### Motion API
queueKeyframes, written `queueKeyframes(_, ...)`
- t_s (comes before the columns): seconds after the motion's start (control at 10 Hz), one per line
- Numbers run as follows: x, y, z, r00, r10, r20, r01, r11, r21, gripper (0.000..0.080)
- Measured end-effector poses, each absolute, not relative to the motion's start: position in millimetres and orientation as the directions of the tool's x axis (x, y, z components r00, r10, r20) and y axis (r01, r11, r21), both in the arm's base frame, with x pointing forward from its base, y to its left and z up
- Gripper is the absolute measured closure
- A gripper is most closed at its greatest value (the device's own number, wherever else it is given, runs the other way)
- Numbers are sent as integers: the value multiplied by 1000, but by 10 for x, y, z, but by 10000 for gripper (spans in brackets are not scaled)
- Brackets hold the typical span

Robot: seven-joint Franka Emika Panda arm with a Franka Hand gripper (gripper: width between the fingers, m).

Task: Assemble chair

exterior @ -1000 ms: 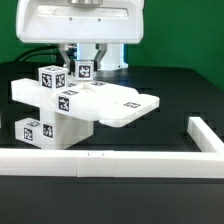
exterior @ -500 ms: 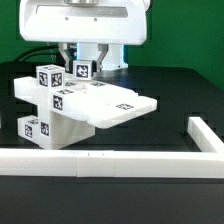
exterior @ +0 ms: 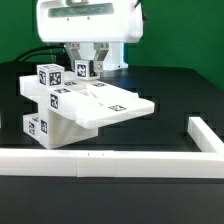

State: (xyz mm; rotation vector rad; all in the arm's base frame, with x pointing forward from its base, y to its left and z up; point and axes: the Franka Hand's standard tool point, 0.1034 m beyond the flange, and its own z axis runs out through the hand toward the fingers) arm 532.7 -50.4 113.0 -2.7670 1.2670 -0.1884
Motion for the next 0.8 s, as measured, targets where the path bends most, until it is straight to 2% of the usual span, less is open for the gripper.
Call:
queueKeyframes(0.1, 5329, -500, 1131, 623, -779, 69, -768, -626, -138, 515)
queueKeyframes(0.2, 5326, -501, 1124, 624, -778, 69, -767, -627, -137, 435)
queueKeyframes(0.3, 5325, -501, 1121, 631, -773, 69, -762, -634, -135, 296)
queueKeyframes(0.4, 5328, -489, 1121, 683, -727, 69, -717, -686, -126, 198)
queueKeyframes(0.5, 5339, -489, 1119, 704, -706, 74, -696, -708, -122, 198)
queueKeyframes(0.6, 5349, -480, 1122, 780, -620, 90, -611, -784, -105, 159)
queueKeyframes(0.8, 5372, -476, 1130, 876, -469, 111, -462, -883, -83, 153)
